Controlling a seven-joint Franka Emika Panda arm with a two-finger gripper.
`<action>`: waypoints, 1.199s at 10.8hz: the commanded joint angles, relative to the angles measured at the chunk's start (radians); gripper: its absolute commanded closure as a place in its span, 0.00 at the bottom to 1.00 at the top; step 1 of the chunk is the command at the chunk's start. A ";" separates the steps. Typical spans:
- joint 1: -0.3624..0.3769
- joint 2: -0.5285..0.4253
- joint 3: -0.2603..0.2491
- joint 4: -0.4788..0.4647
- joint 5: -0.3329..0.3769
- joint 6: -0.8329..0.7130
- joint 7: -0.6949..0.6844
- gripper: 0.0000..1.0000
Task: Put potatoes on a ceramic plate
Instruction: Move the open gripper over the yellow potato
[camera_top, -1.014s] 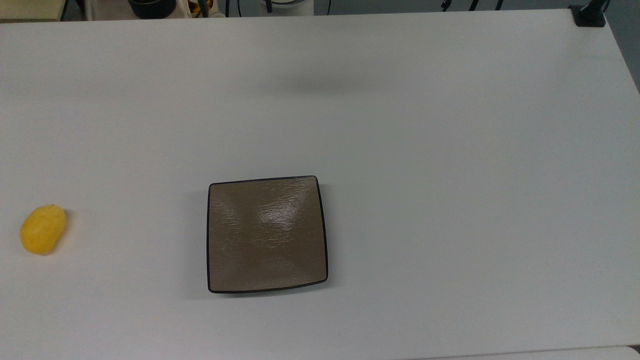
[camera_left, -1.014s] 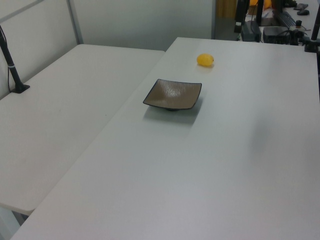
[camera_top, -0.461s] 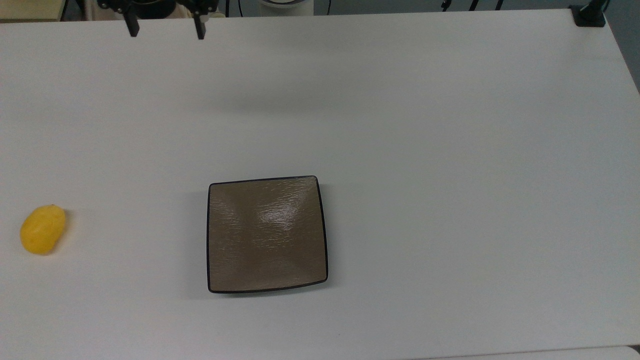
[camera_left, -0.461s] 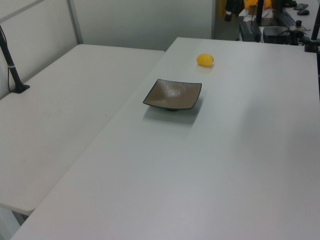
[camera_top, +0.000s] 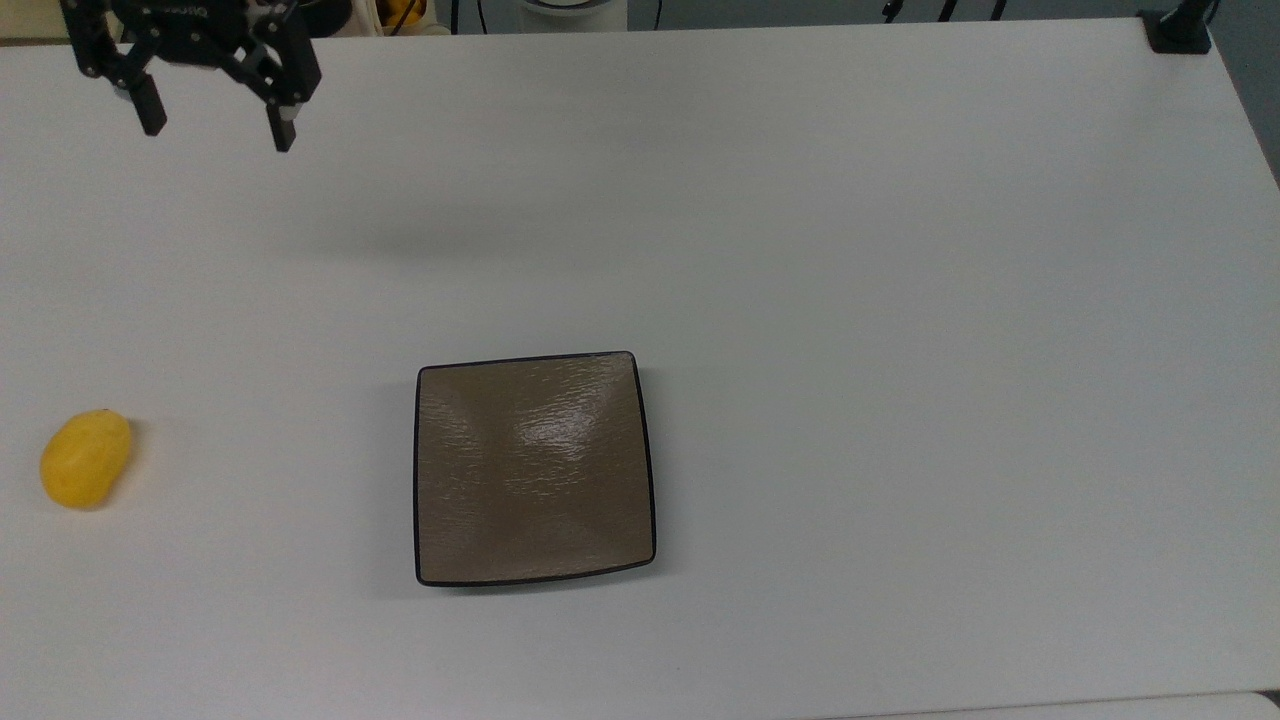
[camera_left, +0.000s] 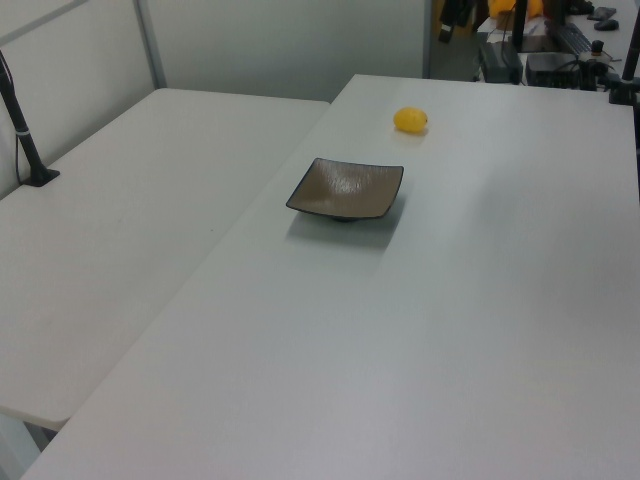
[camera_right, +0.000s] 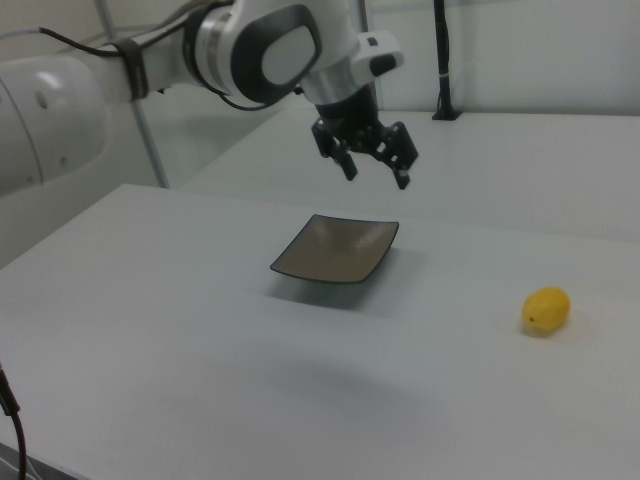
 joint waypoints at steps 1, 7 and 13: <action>-0.050 0.114 -0.001 0.085 -0.004 0.080 -0.021 0.00; -0.134 0.303 0.008 0.202 0.002 0.198 -0.018 0.00; -0.194 0.487 0.009 0.274 0.002 0.368 -0.011 0.00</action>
